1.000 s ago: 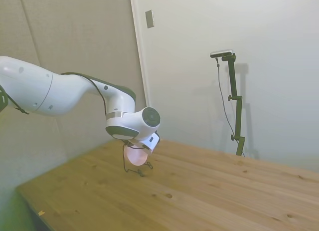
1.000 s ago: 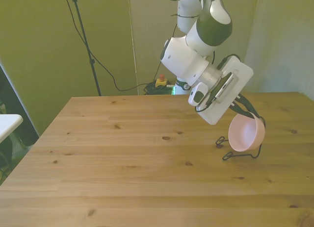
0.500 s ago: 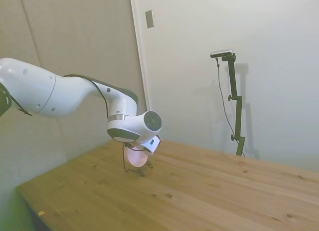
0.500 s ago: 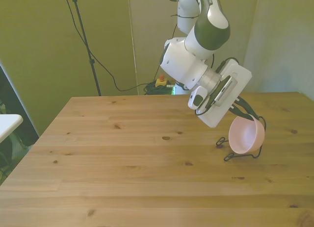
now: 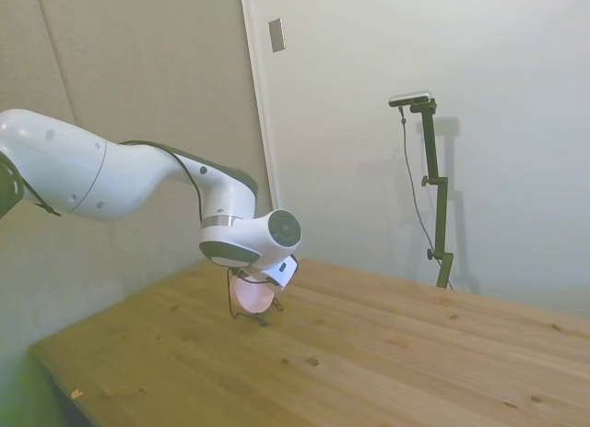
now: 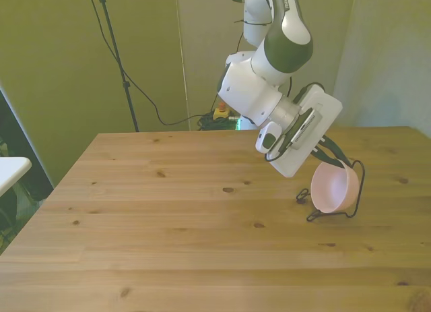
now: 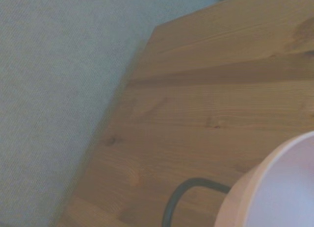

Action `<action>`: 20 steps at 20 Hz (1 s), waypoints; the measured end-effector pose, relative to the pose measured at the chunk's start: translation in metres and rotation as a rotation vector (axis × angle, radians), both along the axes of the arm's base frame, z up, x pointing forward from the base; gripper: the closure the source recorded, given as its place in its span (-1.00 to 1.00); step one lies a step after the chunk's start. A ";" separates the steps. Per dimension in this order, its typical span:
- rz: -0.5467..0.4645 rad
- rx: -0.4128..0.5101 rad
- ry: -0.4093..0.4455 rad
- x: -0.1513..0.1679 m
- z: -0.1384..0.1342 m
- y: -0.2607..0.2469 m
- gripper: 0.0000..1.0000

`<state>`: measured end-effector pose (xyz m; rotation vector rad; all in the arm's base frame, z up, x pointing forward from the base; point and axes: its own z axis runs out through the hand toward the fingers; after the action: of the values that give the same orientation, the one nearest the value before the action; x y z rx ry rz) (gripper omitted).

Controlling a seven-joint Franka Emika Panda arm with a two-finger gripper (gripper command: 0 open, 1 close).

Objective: Load the bowl

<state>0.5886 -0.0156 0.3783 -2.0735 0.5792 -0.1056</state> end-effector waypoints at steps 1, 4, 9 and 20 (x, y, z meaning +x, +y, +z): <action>0.000 0.001 0.003 -0.001 -0.001 0.000 -1.00; 0.002 0.004 0.008 -0.002 -0.003 -0.001 -1.00; 0.001 0.006 0.010 -0.002 -0.003 -0.003 -1.00; -0.010 -0.006 -0.021 -0.006 0.024 -0.005 -1.00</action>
<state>0.5827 -0.0209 0.4026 -2.0727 0.5772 -0.1356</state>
